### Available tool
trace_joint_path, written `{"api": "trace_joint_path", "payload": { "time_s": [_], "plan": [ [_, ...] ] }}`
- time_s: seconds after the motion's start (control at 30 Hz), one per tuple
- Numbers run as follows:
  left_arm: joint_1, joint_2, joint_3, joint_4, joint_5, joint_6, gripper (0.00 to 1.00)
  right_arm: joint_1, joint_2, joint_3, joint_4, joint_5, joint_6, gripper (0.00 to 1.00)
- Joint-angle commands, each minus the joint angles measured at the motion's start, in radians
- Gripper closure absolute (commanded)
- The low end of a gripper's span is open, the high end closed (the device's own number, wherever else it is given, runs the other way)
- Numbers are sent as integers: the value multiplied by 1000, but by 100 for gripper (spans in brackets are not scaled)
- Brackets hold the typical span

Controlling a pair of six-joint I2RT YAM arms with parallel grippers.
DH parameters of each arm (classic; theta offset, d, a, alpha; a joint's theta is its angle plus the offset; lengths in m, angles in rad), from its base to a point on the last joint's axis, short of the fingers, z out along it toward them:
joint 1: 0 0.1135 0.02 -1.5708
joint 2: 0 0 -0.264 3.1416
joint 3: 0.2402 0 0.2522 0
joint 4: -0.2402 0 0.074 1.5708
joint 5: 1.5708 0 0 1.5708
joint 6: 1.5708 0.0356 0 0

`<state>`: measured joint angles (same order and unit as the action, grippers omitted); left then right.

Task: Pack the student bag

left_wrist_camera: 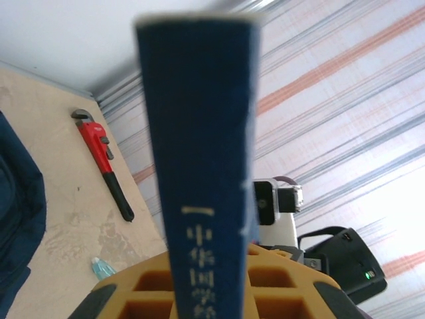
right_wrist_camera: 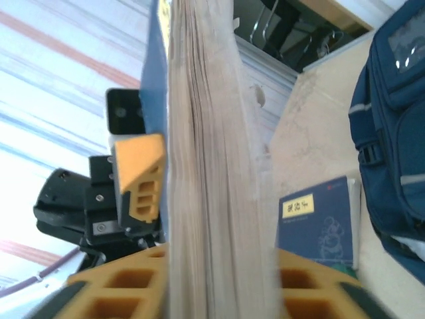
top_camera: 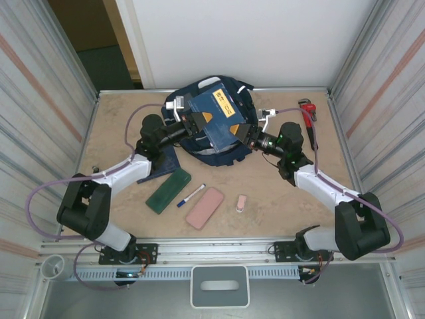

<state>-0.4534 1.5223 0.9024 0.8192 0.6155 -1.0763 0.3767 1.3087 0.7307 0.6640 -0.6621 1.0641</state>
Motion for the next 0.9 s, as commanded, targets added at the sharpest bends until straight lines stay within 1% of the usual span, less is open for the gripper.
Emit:
{"api": "trace_joint_path", "payload": {
  "time_s": [0.0,0.03,0.07,0.1,0.17,0.23,0.27,0.33,0.37,0.43,0.57,0.63,0.67,0.77,0.87],
  "plan": [
    [-7,13,11,-31,-15,49,76,-34,-20,15,8,36,25,94],
    [-5,17,25,-99,-12,101,66,-57,-33,15,-38,38,18,99],
    [-4,21,45,-174,-11,163,57,-81,-48,15,-78,38,10,100],
    [-4,27,75,-280,-16,255,49,-120,-70,15,-126,34,5,100],
    [-5,56,159,-499,-57,464,39,-199,-116,14,-196,2,-11,100],
    [-6,116,267,-721,-109,685,33,-285,-172,22,-306,-13,-49,100],
    [-7,142,312,-797,-139,783,32,-320,-194,29,-359,-17,-71,100],
    [-7,209,398,-912,-219,944,28,-388,-235,46,-464,-32,-124,100],
    [-7,238,436,-952,-252,1003,26,-410,-250,48,-494,-37,-144,100],
    [-14,308,520,-1043,-292,1139,24,-449,-277,50,-552,-38,-180,100],
    [-68,432,681,-1203,-420,1365,15,-489,-290,34,-573,-65,-189,100],
    [-96,494,749,-1264,-493,1444,12,-493,-282,24,-573,-72,-189,100],
    [-106,526,781,-1292,-510,1476,12,-494,-275,19,-571,-77,-187,100],
    [-124,607,854,-1347,-526,1520,10,-494,-262,5,-563,-86,-182,100],
    [-140,671,906,-1375,-577,1539,8,-493,-261,-5,-560,-87,-181,100]
  ]
}}
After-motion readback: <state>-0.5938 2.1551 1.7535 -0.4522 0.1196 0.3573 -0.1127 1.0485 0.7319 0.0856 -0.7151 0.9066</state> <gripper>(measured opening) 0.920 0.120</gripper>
